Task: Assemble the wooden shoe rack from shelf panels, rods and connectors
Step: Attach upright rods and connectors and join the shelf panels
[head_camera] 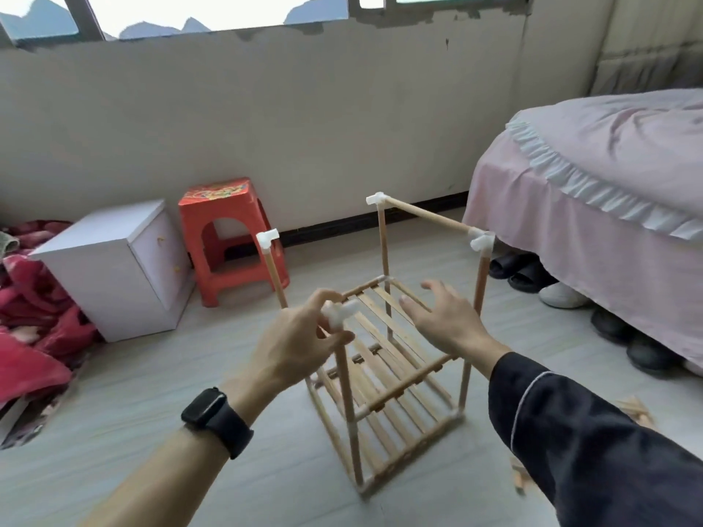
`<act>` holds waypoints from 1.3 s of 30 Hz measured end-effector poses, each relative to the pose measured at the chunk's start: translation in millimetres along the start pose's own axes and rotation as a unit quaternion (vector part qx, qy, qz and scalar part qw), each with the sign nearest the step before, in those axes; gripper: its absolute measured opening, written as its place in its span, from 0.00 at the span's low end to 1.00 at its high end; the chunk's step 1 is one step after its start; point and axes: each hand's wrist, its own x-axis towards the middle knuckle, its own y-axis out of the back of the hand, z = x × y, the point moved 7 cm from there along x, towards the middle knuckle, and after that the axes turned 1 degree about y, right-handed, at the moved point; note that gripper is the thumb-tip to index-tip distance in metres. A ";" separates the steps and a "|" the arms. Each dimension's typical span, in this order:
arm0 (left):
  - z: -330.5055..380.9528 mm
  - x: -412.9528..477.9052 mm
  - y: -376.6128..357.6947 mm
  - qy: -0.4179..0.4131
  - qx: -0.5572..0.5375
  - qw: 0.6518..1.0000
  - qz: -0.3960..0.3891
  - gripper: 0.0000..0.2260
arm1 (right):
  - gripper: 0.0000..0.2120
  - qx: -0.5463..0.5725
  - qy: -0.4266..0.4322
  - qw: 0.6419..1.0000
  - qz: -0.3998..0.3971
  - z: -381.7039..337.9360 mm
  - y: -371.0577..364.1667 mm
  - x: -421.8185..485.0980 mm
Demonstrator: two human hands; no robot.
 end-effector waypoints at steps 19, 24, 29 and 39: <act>-155.5 116.7 17.9 0.224 0.029 0.974 0.020 0.27 | 0.13 0.054 0.211 0.970 -0.110 -26.6 -13.3 -36.6; -167.2 117.6 14.3 0.229 -0.096 0.962 0.110 0.25 | 0.10 0.072 0.188 0.978 -0.060 -8.9 5.6 -20.9; -161.4 101.5 7.3 0.186 -0.075 0.969 0.145 0.17 | 0.23 0.066 0.112 0.991 0.019 32.0 29.5 2.5; -138.8 14.5 32.4 0.113 -0.045 0.971 0.204 0.15 | 0.13 0.029 0.038 0.985 0.166 41.4 8.6 56.7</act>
